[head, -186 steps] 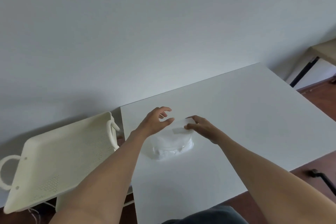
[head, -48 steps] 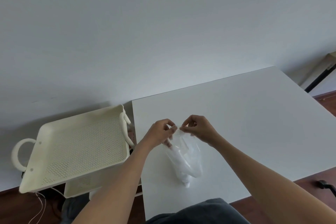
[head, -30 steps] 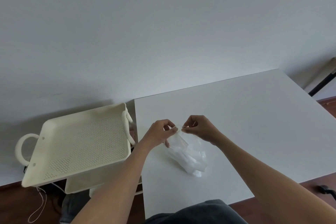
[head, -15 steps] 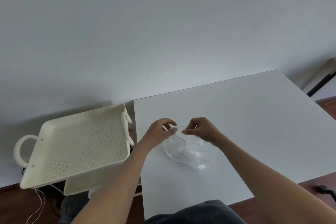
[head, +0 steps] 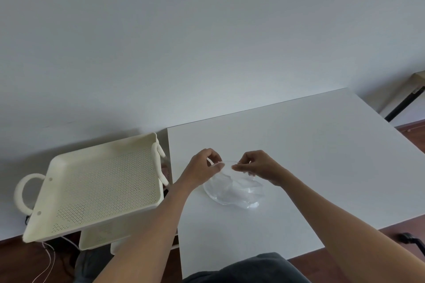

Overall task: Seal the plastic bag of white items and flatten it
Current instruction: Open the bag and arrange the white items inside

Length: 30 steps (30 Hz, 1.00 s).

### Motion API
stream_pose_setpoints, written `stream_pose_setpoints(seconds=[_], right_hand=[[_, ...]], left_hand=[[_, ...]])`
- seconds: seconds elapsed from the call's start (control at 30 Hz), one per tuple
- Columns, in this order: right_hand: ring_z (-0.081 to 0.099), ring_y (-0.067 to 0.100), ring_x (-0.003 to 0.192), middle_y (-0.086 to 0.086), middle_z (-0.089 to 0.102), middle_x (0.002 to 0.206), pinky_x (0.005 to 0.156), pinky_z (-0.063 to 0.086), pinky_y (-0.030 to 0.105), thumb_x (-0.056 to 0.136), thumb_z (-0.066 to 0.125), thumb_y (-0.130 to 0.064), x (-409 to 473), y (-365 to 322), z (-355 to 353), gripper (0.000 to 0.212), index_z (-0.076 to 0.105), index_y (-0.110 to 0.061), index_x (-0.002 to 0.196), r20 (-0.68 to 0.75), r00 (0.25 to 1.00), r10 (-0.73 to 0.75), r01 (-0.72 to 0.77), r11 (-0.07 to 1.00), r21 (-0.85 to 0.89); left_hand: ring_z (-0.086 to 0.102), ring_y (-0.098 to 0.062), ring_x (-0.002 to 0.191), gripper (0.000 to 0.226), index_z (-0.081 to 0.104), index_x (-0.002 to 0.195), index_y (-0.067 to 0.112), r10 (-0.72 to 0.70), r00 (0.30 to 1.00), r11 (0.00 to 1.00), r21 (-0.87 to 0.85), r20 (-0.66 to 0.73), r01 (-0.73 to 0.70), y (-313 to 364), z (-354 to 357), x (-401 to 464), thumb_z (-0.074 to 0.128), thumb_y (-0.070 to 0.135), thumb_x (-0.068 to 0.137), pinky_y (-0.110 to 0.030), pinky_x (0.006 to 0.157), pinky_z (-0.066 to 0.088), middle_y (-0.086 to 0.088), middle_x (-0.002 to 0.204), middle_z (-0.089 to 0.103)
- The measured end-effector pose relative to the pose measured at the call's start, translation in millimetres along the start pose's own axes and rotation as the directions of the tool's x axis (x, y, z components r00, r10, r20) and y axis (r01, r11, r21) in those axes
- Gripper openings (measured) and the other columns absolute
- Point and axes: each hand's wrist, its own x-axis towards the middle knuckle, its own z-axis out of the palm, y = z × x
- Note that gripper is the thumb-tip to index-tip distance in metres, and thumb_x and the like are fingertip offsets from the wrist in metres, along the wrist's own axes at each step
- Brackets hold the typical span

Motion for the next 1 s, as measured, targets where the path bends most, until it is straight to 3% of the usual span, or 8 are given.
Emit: stream_pose_setpoints(seconds=[0.17, 0.3, 0.4, 0.6, 0.73, 0.87, 1.0], right_hand=[[0.057, 0.002, 0.059, -0.005, 0.072, 0.071, 0.058, 0.049, 0.017, 0.077, 0.09, -0.034, -0.2, -5.3, 5.5, 0.027, 0.076, -0.011, 0.076, -0.092, 0.992, -0.082, 0.081, 0.997, -0.008], [0.063, 0.001, 0.064, -0.008, 0.074, 0.073, 0.063, 0.051, 0.016, 0.082, 0.086, -0.037, -5.1, -4.3, -0.4, 0.024, 0.08, -0.014, 0.086, 0.043, 0.999, 0.008, -0.01, 0.998, 0.057], [0.065, 0.006, 0.07, -0.004, 0.075, 0.078, 0.068, 0.051, 0.019, 0.083, 0.085, -0.035, -10.6, 1.3, -7.2, 0.021, 0.083, -0.016, 0.091, 0.097, 0.994, 0.059, -0.069, 0.992, 0.106], [0.055, 0.005, 0.055, 0.002, 0.077, 0.073, 0.057, 0.046, 0.022, 0.078, 0.089, -0.033, -10.2, 1.6, -2.0, 0.023, 0.082, -0.012, 0.081, -0.082, 0.997, -0.014, 0.016, 0.999, 0.03], [0.051, 0.009, 0.052, 0.008, 0.076, 0.074, 0.054, 0.043, 0.022, 0.079, 0.089, -0.036, -11.2, -2.2, -0.3, 0.021, 0.082, -0.016, 0.08, -0.094, 0.994, -0.053, 0.057, 0.998, 0.042], [0.064, 0.013, 0.07, 0.01, 0.079, 0.09, 0.068, 0.052, 0.023, 0.081, 0.087, -0.039, -16.5, -0.1, -3.2, 0.027, 0.082, -0.014, 0.091, 0.018, 1.0, -0.006, 0.004, 0.995, 0.096], [0.076, 0.015, 0.085, 0.009, 0.081, 0.095, 0.074, 0.057, 0.02, 0.083, 0.086, -0.032, -21.8, 8.2, -6.1, 0.026, 0.082, -0.01, 0.095, 0.05, 0.999, -0.001, -0.008, 0.985, 0.174]], left_hand=[[0.061, -0.009, 0.075, 0.013, 0.073, 0.093, 0.027, 0.006, 0.998, 0.998, 0.064, 0.056, -0.01, 3.1, -2.9, 2.3, 0.073, 0.039, 0.089, -0.023, 0.069, 0.049, 0.007, 0.087, 0.069], [0.059, -0.006, 0.072, 0.013, 0.069, 0.087, 0.023, -0.003, 0.999, 0.997, 0.079, -0.042, 0.006, 0.9, -4.6, 1.6, 0.069, 0.033, 0.094, -0.018, 0.065, 0.041, 0.006, 0.083, 0.067], [0.057, -0.007, 0.072, 0.012, 0.065, 0.085, 0.022, -0.033, 0.997, 0.996, 0.083, -0.075, 0.039, -2.6, -1.6, -0.7, 0.066, 0.03, 0.095, -0.022, 0.067, 0.042, 0.006, 0.082, 0.063], [0.059, -0.008, 0.087, 0.002, 0.064, 0.096, 0.022, 0.025, 1.0, 0.998, 0.051, -0.006, -0.025, 5.5, 5.4, -3.0, 0.064, 0.02, 0.096, -0.011, 0.072, 0.041, 0.004, 0.101, 0.061], [0.062, -0.013, 0.085, 0.014, 0.069, 0.105, 0.02, 0.055, 0.996, 0.994, 0.094, 0.069, -0.061, 14.5, 3.6, -1.9, 0.068, 0.029, 0.095, -0.023, 0.072, 0.046, 0.003, 0.102, 0.066], [0.064, -0.018, 0.073, 0.01, 0.069, 0.098, 0.017, 0.039, 0.999, 0.993, 0.113, 0.03, -0.042, 16.6, -0.3, 1.0, 0.064, 0.026, 0.099, -0.024, 0.065, 0.045, -0.001, 0.096, 0.067], [0.067, -0.02, 0.071, 0.008, 0.066, 0.095, 0.017, -0.013, 1.0, 1.0, 0.027, -0.002, 0.013, 11.5, -2.7, -0.5, 0.062, 0.022, 0.1, -0.01, 0.054, 0.042, -0.003, 0.092, 0.067]])
